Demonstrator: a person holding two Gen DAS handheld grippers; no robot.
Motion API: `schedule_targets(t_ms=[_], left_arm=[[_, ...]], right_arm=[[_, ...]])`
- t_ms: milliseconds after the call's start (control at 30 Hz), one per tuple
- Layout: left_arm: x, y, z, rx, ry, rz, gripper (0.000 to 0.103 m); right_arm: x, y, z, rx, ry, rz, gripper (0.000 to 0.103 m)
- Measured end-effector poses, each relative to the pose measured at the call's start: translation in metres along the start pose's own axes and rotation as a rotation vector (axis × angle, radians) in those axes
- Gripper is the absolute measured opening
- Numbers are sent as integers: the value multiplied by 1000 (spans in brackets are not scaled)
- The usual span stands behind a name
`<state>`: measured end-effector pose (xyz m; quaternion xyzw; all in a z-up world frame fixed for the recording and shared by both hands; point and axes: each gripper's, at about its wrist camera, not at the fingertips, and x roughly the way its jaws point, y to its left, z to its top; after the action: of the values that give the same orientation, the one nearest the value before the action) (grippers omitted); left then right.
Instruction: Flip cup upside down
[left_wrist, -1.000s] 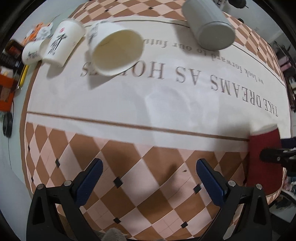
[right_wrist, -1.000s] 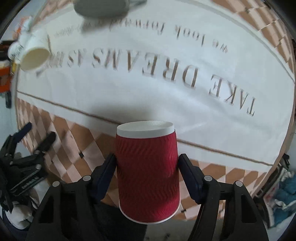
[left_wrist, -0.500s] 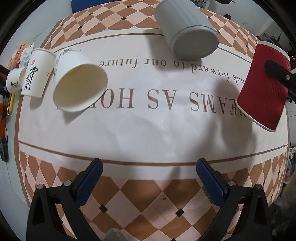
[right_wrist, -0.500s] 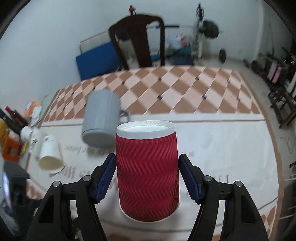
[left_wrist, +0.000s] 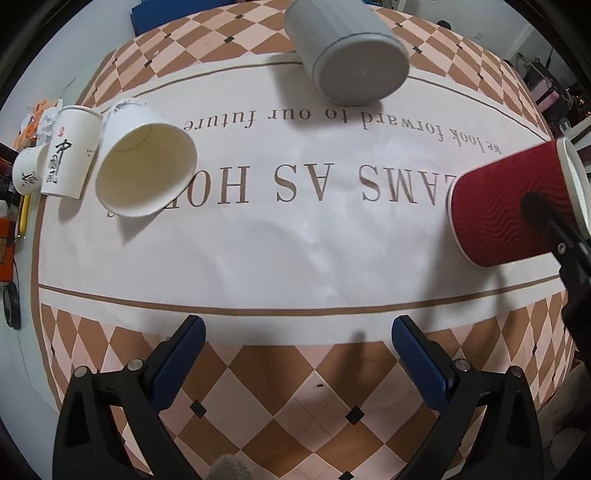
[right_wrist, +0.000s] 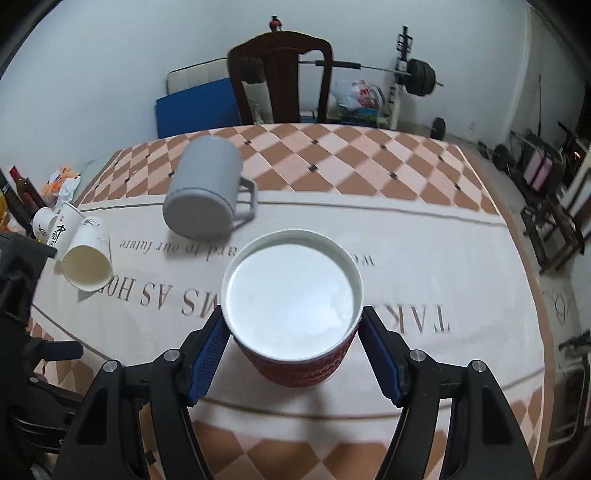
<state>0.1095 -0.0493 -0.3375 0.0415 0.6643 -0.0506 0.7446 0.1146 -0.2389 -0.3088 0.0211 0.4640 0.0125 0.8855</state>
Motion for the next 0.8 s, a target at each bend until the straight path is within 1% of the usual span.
schedule_targets(t_ms=[133,233,267,333,400,467,500,667,800], left_arm=[[-23,-8,-5,12,-42,14,103],[-50,-12,-11,14,-79,20,103],[-60,-14,-13,15,-94,18,103],[-82,-14,-20,17,-121,15,103],[-110,-11,-24,28,-160,13,103],[-128,-12,-35,39,-193,5,103],[-136,-11,-34,43,-208,6,103],[-198,-12,-48,50,-296,13,103],[-233,-7,-59,36,-348,6,103]], right_arm=[[-17,-8,-10,39,23,-37,91],[-39,-13,-17,56,36,-79,99],[-52,-16,-19,64,44,-108,100],[-73,-19,-20,73,54,-155,101],[-103,-24,-19,89,51,-202,101],[-127,-27,-18,107,44,-221,101],[-141,-28,-16,115,43,-241,101],[-203,-25,-13,140,21,-267,101],[-248,-14,-9,145,6,-285,101]])
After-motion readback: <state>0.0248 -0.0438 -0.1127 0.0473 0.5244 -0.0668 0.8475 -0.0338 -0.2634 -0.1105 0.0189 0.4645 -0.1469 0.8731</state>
